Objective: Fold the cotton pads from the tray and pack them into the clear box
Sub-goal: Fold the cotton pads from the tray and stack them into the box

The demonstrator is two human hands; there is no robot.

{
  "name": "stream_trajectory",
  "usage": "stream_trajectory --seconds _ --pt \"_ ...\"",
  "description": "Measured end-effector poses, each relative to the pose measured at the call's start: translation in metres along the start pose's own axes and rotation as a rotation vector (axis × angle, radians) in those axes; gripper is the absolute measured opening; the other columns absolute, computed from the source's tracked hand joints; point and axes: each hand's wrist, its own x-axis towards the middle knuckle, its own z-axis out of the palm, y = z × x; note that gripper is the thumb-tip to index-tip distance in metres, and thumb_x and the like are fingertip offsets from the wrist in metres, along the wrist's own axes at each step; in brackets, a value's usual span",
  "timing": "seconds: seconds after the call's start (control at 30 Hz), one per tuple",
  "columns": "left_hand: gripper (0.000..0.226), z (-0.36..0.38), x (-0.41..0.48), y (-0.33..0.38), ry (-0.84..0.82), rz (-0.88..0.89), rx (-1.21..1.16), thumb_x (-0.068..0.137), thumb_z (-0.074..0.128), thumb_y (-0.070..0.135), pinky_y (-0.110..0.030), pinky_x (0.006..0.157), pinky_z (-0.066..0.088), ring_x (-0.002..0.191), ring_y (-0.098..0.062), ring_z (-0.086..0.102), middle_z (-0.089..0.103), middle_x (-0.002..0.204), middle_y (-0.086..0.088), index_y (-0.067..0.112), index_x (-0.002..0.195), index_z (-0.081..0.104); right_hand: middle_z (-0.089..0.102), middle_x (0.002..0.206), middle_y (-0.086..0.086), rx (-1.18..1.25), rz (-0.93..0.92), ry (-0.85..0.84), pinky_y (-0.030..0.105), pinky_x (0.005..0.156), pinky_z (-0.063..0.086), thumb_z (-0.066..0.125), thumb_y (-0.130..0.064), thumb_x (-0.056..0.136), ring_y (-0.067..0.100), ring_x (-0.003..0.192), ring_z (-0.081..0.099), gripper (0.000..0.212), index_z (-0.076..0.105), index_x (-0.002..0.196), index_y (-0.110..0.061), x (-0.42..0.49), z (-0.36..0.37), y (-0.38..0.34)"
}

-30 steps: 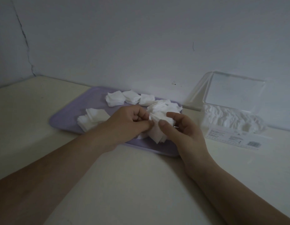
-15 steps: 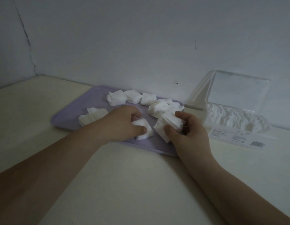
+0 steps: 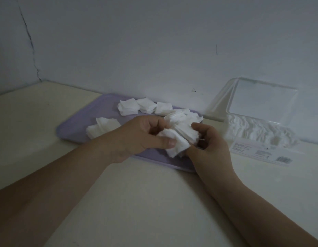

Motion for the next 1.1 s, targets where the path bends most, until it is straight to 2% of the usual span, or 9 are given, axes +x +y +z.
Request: stream_trajectory --seconds 0.13,0.3,0.4,0.57,0.67,0.77,0.87,0.97,1.1 --pt "0.016 0.004 0.001 -0.005 0.053 0.024 0.031 0.076 0.087 0.009 -0.033 0.085 0.051 0.086 -0.017 0.063 0.074 0.090 -0.013 0.019 0.084 0.077 0.075 0.109 -0.007 -0.015 -0.011 -0.062 0.020 0.071 0.059 0.072 0.005 0.079 0.009 0.091 0.074 0.050 0.069 0.118 -0.026 0.000 -0.004 0.001" --pt "0.016 0.003 0.001 -0.008 0.089 0.021 0.063 0.078 0.088 0.009 -0.053 0.103 0.052 0.095 -0.026 0.070 0.076 0.103 -0.021 0.022 0.084 0.080 0.079 0.108 -0.004 0.042 0.006 -0.087 0.034 0.081 0.062 0.074 -0.008 0.078 0.014 0.095 0.077 0.046 0.071 0.119 -0.027 0.001 0.000 0.004" --pt "0.017 0.004 0.003 -0.011 0.138 0.020 0.100 0.071 0.089 0.025 -0.061 0.102 0.051 0.098 -0.037 0.072 0.075 0.101 -0.022 0.021 0.086 0.079 0.079 0.108 -0.002 0.075 -0.007 -0.070 0.036 0.086 0.062 0.075 -0.004 0.084 0.014 0.097 0.077 0.041 0.070 0.119 -0.026 0.001 0.001 0.003" --pt "0.018 0.006 0.006 -0.015 0.176 0.033 0.165 0.073 0.090 0.026 -0.048 0.080 0.053 0.080 -0.018 0.063 0.075 0.093 -0.021 0.018 0.085 0.079 0.079 0.107 0.001 0.130 0.014 -0.100 0.034 0.082 0.061 0.072 0.002 0.085 0.020 0.099 0.076 0.043 0.070 0.118 -0.025 0.001 -0.001 0.002" --pt "0.017 0.007 0.005 -0.016 0.182 0.026 0.155 0.074 0.091 0.024 -0.040 0.078 0.049 0.078 -0.017 0.061 0.075 0.093 -0.022 0.018 0.084 0.079 0.076 0.116 -0.003 0.132 0.031 -0.179 0.031 0.086 0.058 0.083 -0.019 0.070 0.015 0.106 0.073 0.057 0.067 0.124 -0.030 -0.001 -0.001 0.001" --pt "0.020 0.006 0.005 -0.014 0.176 0.009 0.124 0.074 0.092 0.016 -0.043 0.080 0.055 0.078 -0.017 0.065 0.078 0.088 -0.015 0.016 0.088 0.077 0.071 0.120 -0.010 -0.069 -0.051 -0.124 0.030 0.093 0.058 0.092 -0.030 0.073 0.006 0.107 0.070 0.059 0.063 0.125 -0.036 -0.004 0.002 0.000" --pt "0.043 0.002 0.005 -0.011 0.152 -0.025 0.115 0.070 0.094 0.012 -0.034 0.068 0.047 0.067 -0.015 0.056 0.067 0.071 -0.003 0.015 0.104 0.068 0.073 0.118 -0.007 -0.031 -0.068 -0.094 0.038 0.100 0.057 0.082 -0.016 0.076 0.008 0.108 0.071 0.050 0.066 0.117 -0.037 -0.003 0.003 0.003" --pt "0.056 0.001 0.003 -0.008 0.032 -0.037 0.157 0.074 0.091 0.012 -0.028 0.062 0.040 0.065 -0.017 0.048 0.057 0.068 -0.004 0.023 0.122 0.065 0.074 0.120 -0.008 -0.060 -0.106 -0.120 0.041 0.106 0.053 0.071 0.002 0.080 0.008 0.114 0.069 0.053 0.069 0.117 -0.036 -0.001 0.003 0.006" --pt "0.024 0.007 0.001 -0.003 -0.007 0.013 0.179 0.080 0.087 0.009 -0.018 0.055 0.038 0.060 -0.010 0.045 0.054 0.066 -0.002 0.023 0.095 0.074 0.069 0.128 -0.011 -0.107 -0.081 -0.117 0.030 0.108 0.050 0.066 0.008 0.085 0.003 0.119 0.065 0.062 0.061 0.132 -0.031 0.000 0.003 0.006"
